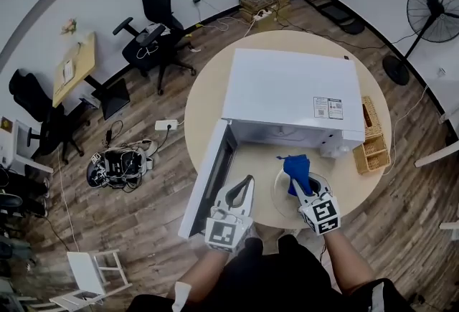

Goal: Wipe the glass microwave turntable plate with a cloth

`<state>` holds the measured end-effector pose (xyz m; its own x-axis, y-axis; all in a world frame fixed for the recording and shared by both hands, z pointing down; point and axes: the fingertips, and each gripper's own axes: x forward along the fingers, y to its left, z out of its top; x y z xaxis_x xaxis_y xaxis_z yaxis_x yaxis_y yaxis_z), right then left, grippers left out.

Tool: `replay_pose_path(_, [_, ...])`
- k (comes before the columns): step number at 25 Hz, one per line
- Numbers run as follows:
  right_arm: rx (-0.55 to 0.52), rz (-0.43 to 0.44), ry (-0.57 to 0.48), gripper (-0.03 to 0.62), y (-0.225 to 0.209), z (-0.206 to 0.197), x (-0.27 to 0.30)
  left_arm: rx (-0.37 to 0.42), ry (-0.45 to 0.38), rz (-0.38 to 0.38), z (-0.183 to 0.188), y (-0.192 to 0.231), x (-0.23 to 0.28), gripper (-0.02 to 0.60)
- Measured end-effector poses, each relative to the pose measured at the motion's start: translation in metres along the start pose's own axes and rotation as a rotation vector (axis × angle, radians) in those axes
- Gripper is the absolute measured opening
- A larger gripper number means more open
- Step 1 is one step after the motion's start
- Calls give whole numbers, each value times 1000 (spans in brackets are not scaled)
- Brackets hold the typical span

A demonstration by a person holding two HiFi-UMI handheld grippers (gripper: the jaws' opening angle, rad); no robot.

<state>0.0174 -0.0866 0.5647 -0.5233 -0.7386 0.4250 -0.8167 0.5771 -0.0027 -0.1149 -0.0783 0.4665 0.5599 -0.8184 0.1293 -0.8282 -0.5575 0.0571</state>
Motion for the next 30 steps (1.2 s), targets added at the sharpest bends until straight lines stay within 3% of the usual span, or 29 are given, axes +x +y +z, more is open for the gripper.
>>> replay_pose_path(5, [-4, 49, 109, 71, 4, -39, 31, -37, 27, 21, -14, 8, 4, 5])
replay_pose_path(15, [-89, 173, 297, 71, 25, -106, 74, -21, 97, 24, -41, 10, 12, 5])
replay_pose_path(19, [-167, 195, 338, 72, 26, -115, 82, -20, 110, 34, -47, 14, 17, 5])
replay_pose_path(30, [-193, 177, 362, 74, 16, -120, 85, -22, 136, -5, -56, 4, 28, 5])
